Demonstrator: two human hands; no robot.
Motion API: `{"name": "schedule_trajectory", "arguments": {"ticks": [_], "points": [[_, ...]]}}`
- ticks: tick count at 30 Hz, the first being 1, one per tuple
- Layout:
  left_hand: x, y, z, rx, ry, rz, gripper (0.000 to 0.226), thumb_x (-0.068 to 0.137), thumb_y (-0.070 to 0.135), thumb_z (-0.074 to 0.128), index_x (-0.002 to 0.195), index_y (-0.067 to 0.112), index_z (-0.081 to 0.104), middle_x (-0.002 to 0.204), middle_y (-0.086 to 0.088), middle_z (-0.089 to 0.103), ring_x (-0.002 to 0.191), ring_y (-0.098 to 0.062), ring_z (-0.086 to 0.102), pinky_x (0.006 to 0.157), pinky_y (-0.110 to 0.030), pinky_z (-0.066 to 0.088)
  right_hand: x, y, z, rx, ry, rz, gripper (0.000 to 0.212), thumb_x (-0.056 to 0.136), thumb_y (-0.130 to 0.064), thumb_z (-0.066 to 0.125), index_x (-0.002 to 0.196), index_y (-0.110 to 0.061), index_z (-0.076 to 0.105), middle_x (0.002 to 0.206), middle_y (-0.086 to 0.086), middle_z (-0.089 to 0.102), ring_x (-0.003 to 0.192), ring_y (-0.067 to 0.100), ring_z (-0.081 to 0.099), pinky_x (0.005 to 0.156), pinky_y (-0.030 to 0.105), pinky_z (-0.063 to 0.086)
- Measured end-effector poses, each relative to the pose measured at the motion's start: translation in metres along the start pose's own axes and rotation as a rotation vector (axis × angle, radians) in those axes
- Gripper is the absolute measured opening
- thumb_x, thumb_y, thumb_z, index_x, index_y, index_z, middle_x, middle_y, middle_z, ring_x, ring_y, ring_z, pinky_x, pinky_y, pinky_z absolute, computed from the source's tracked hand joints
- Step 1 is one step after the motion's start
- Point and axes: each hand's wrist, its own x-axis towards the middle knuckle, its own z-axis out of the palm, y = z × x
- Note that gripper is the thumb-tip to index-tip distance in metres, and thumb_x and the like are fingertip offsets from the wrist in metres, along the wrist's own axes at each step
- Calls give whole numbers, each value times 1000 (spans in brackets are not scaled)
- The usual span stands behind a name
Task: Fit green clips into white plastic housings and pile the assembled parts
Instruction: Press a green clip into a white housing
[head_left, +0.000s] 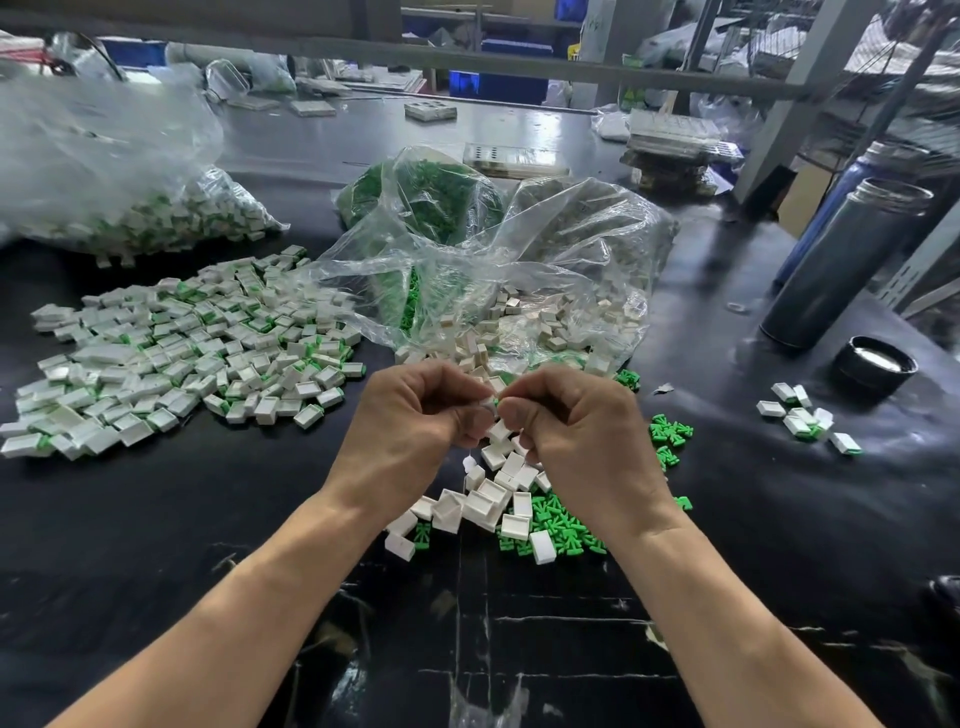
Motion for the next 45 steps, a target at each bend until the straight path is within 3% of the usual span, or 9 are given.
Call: {"name": "schedule_trajectory", "arguments": {"ticks": [6, 12, 15, 20, 26, 32, 39, 42, 45], "points": [[-3, 3, 1, 123, 14, 74, 31, 81, -14, 75, 81, 17, 75, 68, 3, 73, 57, -5, 66, 57, -16, 53, -3, -8, 1, -156, 28, -78, 8, 88, -8, 79, 89, -16, 81, 77, -5, 73, 70, 9, 63, 65, 20, 47], [-5, 5, 2, 187, -6, 99, 32, 82, -15, 74, 81, 17, 74, 70, 0, 73, 59, -7, 66, 59, -20, 57, -5, -10, 1, -238, 7, -134, 5, 89, -9, 78, 91, -13, 81, 81, -2, 75, 76, 15, 66, 72, 32, 52], [-4, 5, 3, 147, -2, 84, 30, 83, -15, 73, 81, 16, 74, 70, 1, 74, 60, -7, 67, 59, -19, 56, -5, -5, 1, -96, 29, -72, 9, 87, -7, 79, 86, -15, 81, 73, -8, 72, 65, 5, 62, 63, 26, 51], [-3, 1, 5, 64, 24, 57, 27, 84, -17, 70, 84, 10, 74, 71, -2, 75, 59, -10, 68, 58, -22, 58, -4, 0, 5, 133, 39, 55, 13, 87, -6, 79, 83, -18, 81, 67, -3, 72, 57, 12, 62, 58, 47, 58], [-3, -2, 3, 84, -10, 85, 18, 84, -16, 73, 86, 2, 75, 72, -14, 71, 58, -16, 65, 57, -29, 59, -4, 1, 1, 117, -18, 31, 29, 86, -3, 78, 75, -30, 80, 64, -6, 72, 51, 8, 58, 50, 38, 52], [0, -5, 9, -52, 60, 86, 14, 85, -8, 75, 91, 5, 75, 77, -9, 74, 64, -13, 66, 59, -25, 56, -1, -5, 3, 359, 38, 92, 22, 95, -1, 69, 84, -16, 80, 68, 9, 73, 50, 15, 55, 46, 30, 49], [0, -13, 15, -13, 54, 91, 24, 89, 3, 76, 89, 27, 74, 94, -3, 74, 88, -41, 67, 83, -56, 60, 0, -13, 10, 476, -25, 325, 55, 111, -46, 36, 87, -10, 70, 62, 12, 67, 42, 16, 45, 37, 22, 31], [0, -12, 20, 10, 32, 114, 24, 89, 5, 77, 90, 29, 74, 102, 8, 71, 75, -32, 64, 74, -51, 62, -1, -15, 13, 459, -63, 387, 69, 109, -54, 33, 61, -24, 72, 55, 6, 61, 43, 13, 45, 40, 19, 31], [-2, -12, 27, -28, -7, 112, 18, 89, 8, 78, 88, 26, 75, 105, 4, 71, 71, -33, 67, 71, -49, 61, -3, -14, 16, 491, -69, 346, 65, 111, -46, 34, 63, -26, 72, 48, -6, 56, 38, 2, 48, 37, 14, 34]]}}
